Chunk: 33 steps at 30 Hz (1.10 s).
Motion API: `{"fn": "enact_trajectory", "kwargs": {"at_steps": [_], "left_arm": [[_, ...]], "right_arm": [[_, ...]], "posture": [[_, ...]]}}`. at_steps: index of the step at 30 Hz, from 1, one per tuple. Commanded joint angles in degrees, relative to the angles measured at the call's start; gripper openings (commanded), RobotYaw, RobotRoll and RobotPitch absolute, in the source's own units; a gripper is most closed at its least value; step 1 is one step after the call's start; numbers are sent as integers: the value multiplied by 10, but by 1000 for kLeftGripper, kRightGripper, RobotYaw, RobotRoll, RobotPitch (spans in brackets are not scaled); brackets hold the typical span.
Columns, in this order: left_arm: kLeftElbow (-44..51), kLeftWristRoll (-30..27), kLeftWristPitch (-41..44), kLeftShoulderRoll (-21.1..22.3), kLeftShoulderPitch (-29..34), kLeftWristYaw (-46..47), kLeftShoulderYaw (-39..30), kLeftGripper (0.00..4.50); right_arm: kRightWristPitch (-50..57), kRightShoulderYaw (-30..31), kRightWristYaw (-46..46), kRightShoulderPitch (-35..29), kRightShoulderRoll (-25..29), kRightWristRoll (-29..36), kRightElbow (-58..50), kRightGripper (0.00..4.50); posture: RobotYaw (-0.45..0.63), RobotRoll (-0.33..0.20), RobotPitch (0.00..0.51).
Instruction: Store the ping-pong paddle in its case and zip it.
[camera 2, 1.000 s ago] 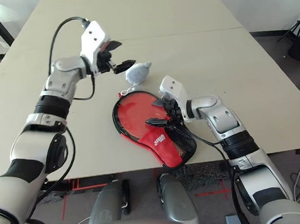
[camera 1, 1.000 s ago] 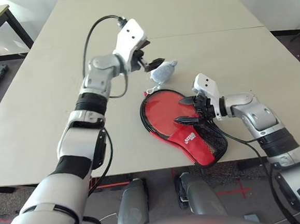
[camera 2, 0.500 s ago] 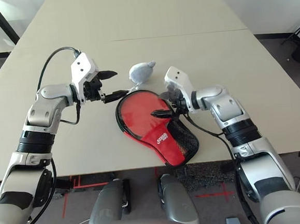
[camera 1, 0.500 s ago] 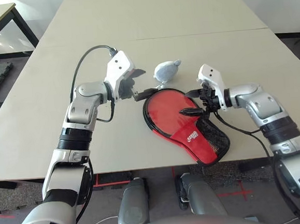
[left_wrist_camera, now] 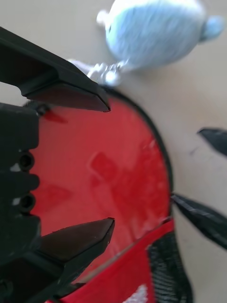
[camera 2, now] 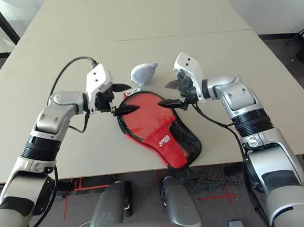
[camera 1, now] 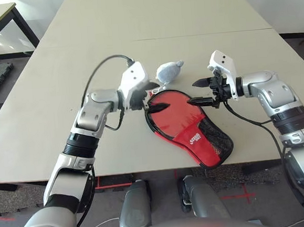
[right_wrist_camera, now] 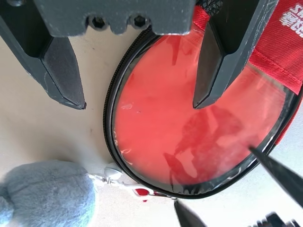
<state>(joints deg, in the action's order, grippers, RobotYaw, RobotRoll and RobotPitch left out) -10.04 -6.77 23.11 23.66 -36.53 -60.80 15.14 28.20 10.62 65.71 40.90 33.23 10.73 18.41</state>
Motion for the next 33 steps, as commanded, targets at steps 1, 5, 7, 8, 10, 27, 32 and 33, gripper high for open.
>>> {"fn": "enact_trajectory", "kwargs": {"at_steps": [1, 5, 7, 8, 10, 27, 32, 33], "left_arm": [[-16, 21, -20, 0, 8, 2, 27, 4480], [-43, 36, -46, -6, 3, 8, 42, 4480], [-55, 39, -53, -8, 0, 4, 48, 4480], [-60, 40, -56, -9, -1, 2, 50, 4480], [-66, 41, -60, -9, -2, -2, 54, 4480], [-76, 41, -53, -11, 4, -18, 60, 4480], [-66, 40, -48, -8, 11, -18, 61, 4480], [-63, 40, -46, -8, 13, -18, 62, 4480]], "right_arm": [[-4, -6, 3, 1, 7, 0, 3, 4500], [-4, -8, 1, 1, 7, 0, 2, 4500], [-5, -9, 0, 4, 8, 0, 4, 4500], [-6, -10, -1, 7, 8, -1, 7, 4500], [-12, -13, -4, 17, 9, -3, 17, 4500], [-126, -23, -52, 203, -61, -44, 272, 4500], [-191, -15, -68, 247, -102, -77, 361, 4500], [-203, -14, -73, 255, -112, -84, 380, 4500]], "posture": [[89, 0, 124], [87, 0, 126], [81, 0, 129], [74, 0, 132], [74, 0, 132], [88, 0, 149], [97, 0, 153], [102, 0, 154]]}}
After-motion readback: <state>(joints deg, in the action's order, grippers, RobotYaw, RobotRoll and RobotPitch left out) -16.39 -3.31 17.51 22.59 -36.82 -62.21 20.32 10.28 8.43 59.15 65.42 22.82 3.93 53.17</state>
